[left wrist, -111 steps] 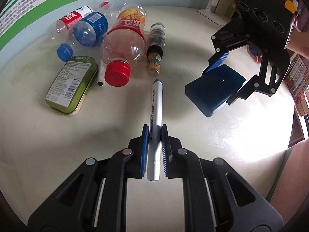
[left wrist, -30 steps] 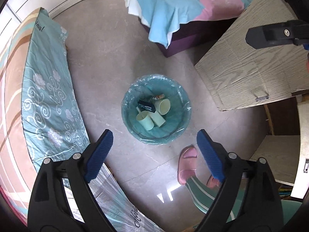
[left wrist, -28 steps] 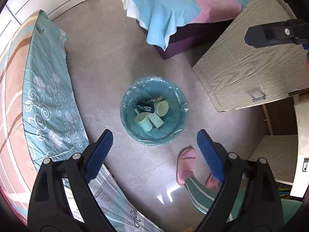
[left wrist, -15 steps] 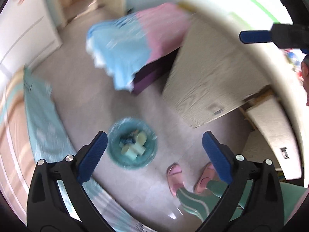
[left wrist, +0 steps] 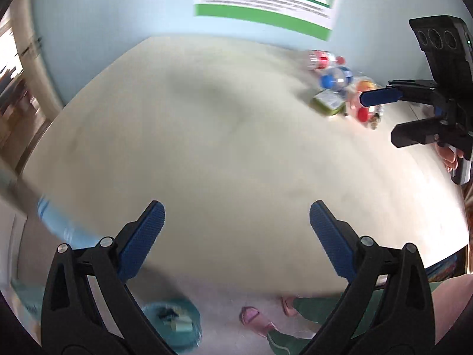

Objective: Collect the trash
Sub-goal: 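Return both grippers to the table near the plastic bottles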

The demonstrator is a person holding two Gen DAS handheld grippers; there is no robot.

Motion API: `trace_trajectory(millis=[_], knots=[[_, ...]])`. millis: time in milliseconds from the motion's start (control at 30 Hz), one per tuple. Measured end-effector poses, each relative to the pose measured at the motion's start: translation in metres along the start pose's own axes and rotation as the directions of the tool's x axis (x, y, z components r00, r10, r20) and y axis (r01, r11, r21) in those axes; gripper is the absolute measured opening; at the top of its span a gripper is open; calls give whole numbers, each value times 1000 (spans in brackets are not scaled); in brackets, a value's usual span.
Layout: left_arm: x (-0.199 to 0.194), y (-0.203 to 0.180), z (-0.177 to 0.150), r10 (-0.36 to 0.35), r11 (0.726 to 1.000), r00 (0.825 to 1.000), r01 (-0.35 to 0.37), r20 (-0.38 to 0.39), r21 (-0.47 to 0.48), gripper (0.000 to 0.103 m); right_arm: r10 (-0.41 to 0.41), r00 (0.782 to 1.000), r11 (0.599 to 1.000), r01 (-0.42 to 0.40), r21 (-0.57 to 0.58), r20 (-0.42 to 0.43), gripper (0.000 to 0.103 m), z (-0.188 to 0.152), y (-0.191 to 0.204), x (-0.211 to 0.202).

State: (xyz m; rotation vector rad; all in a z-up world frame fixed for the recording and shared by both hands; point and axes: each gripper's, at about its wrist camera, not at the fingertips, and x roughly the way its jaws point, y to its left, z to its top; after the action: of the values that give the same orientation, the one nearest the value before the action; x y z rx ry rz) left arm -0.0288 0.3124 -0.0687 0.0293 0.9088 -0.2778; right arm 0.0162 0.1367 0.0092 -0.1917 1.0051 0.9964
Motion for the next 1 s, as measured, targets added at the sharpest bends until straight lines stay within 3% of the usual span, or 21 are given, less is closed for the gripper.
trace_trajectory(millis=[167, 400, 600, 1000], knots=[[48, -62, 60, -76, 981, 997, 75, 0, 179, 96, -132, 991, 985, 130, 112, 10, 90, -29, -80, -51], [107, -120, 111, -130, 930, 990, 140, -53, 339, 96, -258, 965, 956, 261, 133, -42, 90, -72, -161, -94], [144, -146, 136, -134, 913, 986, 161, -96, 375, 96, -269, 960, 952, 278, 128, -80, 90, -98, -204, -103], [223, -159, 158, -86, 897, 973, 170, -216, 407, 96, -248, 959, 968, 251, 8, -135, 90, -105, -249, -83]])
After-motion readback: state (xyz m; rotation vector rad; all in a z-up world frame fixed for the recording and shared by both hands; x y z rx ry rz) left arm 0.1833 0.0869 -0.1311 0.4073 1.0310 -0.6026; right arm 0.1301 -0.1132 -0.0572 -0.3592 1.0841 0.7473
